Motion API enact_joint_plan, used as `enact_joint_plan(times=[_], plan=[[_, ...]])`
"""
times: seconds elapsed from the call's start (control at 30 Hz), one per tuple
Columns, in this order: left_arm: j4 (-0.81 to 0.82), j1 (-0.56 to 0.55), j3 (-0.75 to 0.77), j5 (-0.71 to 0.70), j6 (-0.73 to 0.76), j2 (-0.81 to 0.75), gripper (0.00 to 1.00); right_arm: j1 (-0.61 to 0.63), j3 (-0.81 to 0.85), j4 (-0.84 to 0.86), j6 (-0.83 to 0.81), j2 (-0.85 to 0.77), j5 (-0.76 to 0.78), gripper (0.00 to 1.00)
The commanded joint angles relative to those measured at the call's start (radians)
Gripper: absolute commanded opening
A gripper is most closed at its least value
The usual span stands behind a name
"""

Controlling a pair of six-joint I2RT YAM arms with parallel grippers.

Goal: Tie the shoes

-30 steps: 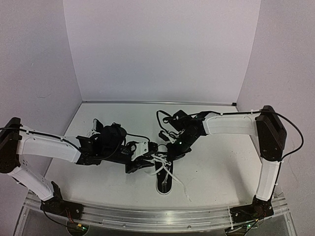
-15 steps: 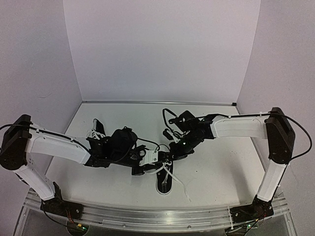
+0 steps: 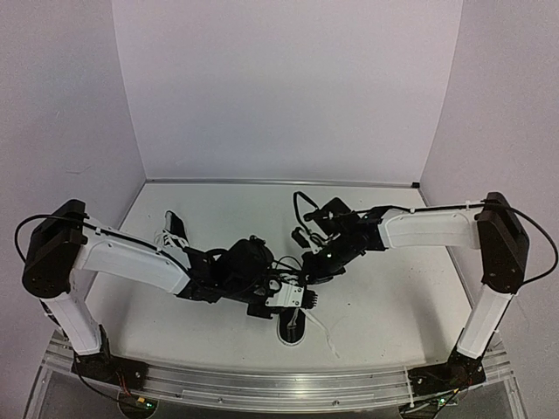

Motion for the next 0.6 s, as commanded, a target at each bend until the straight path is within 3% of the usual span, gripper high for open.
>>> enact_joint_plan(times=[0.0,0.57], plan=[[-0.060,-0.022,0.087,-0.076,0.080,0.057,0.21,0.004,-0.011,0.033,0.012,-0.037,-0.012,0.00],[-0.135,-0.025,0.184,-0.155,0.147,0.148,0.21,0.004,-0.023,0.055,0.020,-0.038,-0.028,0.00]])
